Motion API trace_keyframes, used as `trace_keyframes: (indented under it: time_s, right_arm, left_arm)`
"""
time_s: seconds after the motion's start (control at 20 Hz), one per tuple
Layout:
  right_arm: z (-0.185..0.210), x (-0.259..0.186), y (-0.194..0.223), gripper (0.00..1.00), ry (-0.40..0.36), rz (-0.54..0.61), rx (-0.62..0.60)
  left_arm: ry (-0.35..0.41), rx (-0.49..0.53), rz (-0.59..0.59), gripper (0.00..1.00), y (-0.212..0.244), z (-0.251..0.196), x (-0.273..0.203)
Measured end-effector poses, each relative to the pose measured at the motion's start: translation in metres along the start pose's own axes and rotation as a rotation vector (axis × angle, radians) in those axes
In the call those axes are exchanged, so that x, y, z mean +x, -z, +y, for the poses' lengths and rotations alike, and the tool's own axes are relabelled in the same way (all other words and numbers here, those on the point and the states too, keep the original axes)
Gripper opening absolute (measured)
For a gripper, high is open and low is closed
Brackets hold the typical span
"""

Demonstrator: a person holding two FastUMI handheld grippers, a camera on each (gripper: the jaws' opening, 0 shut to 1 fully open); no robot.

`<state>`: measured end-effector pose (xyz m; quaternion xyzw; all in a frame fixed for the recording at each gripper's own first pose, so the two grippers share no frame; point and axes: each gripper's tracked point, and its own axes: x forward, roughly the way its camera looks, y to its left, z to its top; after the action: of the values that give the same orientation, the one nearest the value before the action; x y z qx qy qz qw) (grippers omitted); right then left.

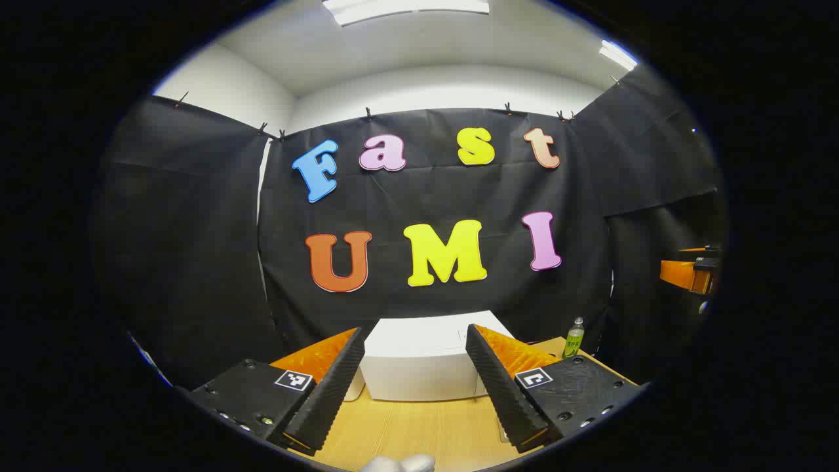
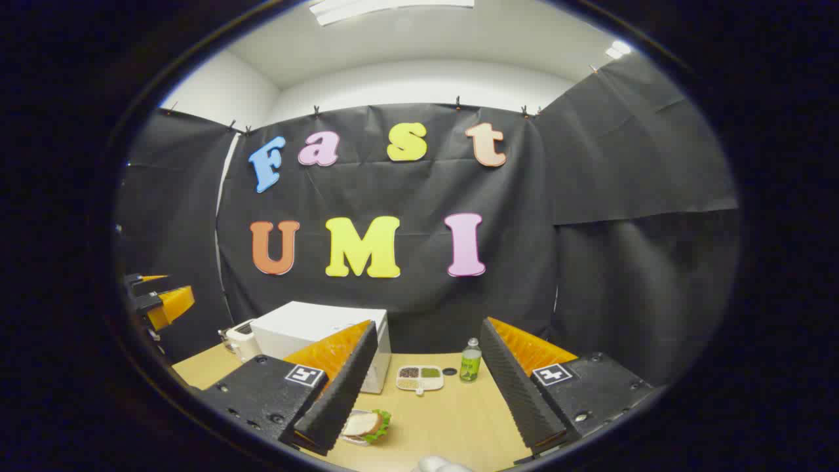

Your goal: Open the microwave oven with the left hand, put the food in, and close the microwave oven.

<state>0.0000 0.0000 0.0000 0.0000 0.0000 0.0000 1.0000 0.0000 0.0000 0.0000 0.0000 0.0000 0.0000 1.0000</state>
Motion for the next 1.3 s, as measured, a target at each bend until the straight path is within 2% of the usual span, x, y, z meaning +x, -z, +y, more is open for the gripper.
trace_keyframes:
  time_s: [0.25,0.35,0.4,0.45,0.5,0.55,0.6,0.65,0.7,0.75,0.8,1.1,1.3]
  right_arm:
    - [-0.001,-0.001,-0.005,0.92,0.015,-0.007,0.000]
    - [-0.001,-0.001,-0.005,0.92,0.017,-0.006,-0.004]
    - [0.001,0.000,-0.004,1.00,0.014,-0.004,-0.006]
    - [0.001,0.000,-0.003,0.92,0.014,-0.001,-0.010]
    - [0.000,0.000,-0.004,1.00,0.014,-0.003,-0.012]
    - [0.000,0.001,-0.004,0.92,0.016,-0.003,-0.013]
    - [0.000,0.001,-0.003,0.92,0.016,0.000,-0.015]
    - [0.000,0.002,-0.003,0.92,0.017,0.001,-0.016]
    - [0.001,0.003,-0.002,0.92,0.016,0.001,-0.018]
    - [0.001,0.003,-0.003,1.00,0.015,0.002,-0.020]
    - [0.001,0.004,-0.002,0.92,0.016,0.001,-0.021]
    - [-0.001,0.009,-0.002,0.92,0.015,0.004,-0.019]
    - [-0.005,0.011,-0.005,0.92,0.016,0.005,-0.031]
  left_arm:
    - [0.015,0.002,-0.007,0.96,-0.003,-0.003,0.004]
    - [0.016,0.003,-0.003,1.00,-0.002,-0.002,0.005]
    - [0.014,0.002,-0.004,0.96,-0.003,-0.002,0.005]
    - [0.014,-0.001,-0.007,0.96,-0.003,-0.003,0.005]
    - [0.015,-0.003,-0.008,0.96,-0.003,-0.003,0.005]
    - [0.015,-0.003,-0.007,0.96,-0.003,-0.004,0.006]
    - [0.014,0.000,-0.009,0.96,-0.003,-0.004,0.006]
    - [0.013,0.004,-0.009,1.00,-0.003,-0.004,0.007]
    - [0.013,0.008,-0.009,0.96,-0.001,-0.005,0.007]
    - [0.011,0.010,-0.008,1.00,0.000,-0.006,0.008]
    - [0.010,0.012,-0.004,0.96,0.003,-0.006,0.009]
    - [0.004,0.020,0.003,0.96,0.017,-0.010,0.019]
    - [0.028,0.026,-0.009,0.96,0.033,-0.026,0.035]
